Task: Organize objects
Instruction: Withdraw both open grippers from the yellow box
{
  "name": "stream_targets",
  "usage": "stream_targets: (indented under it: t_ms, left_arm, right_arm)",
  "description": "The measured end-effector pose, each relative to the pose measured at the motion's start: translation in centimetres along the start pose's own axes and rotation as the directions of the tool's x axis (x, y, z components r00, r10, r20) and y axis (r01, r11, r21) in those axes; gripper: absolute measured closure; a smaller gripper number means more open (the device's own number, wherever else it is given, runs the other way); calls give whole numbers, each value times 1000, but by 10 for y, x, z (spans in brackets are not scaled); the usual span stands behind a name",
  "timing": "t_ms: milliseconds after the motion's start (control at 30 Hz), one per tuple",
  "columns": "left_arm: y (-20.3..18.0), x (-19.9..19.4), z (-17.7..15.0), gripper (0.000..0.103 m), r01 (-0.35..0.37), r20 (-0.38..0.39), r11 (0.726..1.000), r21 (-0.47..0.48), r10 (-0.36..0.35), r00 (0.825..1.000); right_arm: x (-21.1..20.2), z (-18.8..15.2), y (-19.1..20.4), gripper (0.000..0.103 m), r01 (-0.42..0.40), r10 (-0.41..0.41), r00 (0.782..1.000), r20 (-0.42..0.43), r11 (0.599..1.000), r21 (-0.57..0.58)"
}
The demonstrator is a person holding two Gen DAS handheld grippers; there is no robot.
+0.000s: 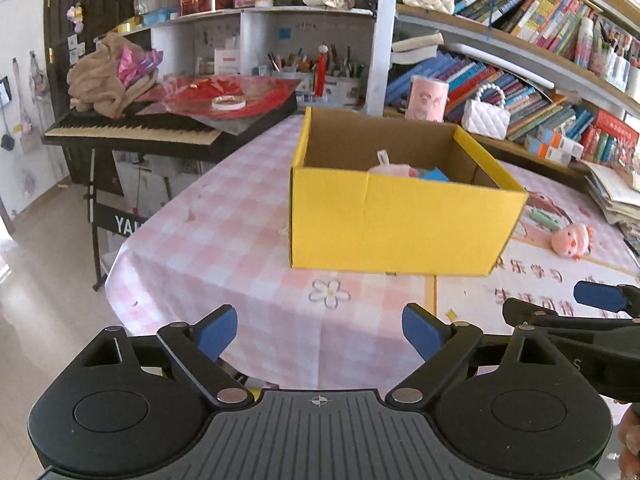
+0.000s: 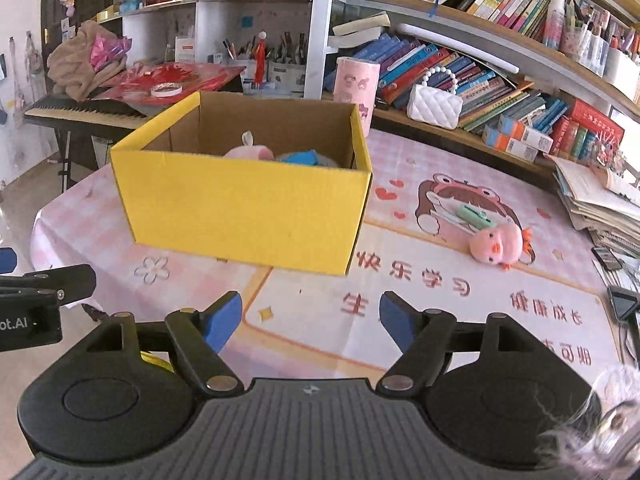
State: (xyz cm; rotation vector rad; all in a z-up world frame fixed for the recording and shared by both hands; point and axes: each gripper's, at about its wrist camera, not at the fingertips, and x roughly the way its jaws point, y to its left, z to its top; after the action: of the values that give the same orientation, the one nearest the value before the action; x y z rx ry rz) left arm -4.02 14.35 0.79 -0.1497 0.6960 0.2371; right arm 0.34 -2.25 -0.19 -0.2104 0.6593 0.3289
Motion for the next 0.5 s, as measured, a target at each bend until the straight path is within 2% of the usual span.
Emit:
stream_targets:
  t_ms: [267,500]
  left_arm:
    - [-12,-4,-15,11,63,-43,997,39,-62,997]
    - [-32,-2,-16,11,138,-62,987,85,-133,989]
  right_arm:
    - [-18,-23,-5,25,36,-36,999,-32,999,11]
    - [-30,-35,-25,23,111,-109,993,-49,992,57]
